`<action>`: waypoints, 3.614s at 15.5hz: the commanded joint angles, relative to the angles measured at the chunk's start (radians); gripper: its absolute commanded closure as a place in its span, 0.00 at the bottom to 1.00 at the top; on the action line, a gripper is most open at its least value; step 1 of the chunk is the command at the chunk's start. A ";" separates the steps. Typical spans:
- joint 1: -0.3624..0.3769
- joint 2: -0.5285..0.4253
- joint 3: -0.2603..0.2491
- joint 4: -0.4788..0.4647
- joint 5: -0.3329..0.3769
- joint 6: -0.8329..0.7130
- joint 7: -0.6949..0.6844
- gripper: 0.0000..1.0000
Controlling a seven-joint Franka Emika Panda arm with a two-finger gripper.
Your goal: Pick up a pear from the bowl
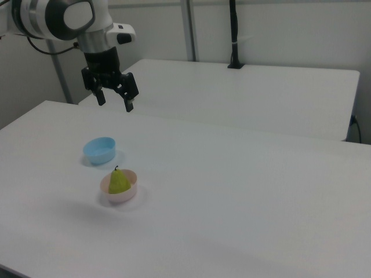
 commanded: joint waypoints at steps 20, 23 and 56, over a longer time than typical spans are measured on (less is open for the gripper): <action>0.016 0.035 0.000 -0.062 -0.116 0.014 -0.336 0.00; 0.046 0.066 0.000 -0.105 -0.154 0.017 -0.359 0.00; 0.101 0.105 0.040 -0.331 -0.016 0.301 -0.146 1.00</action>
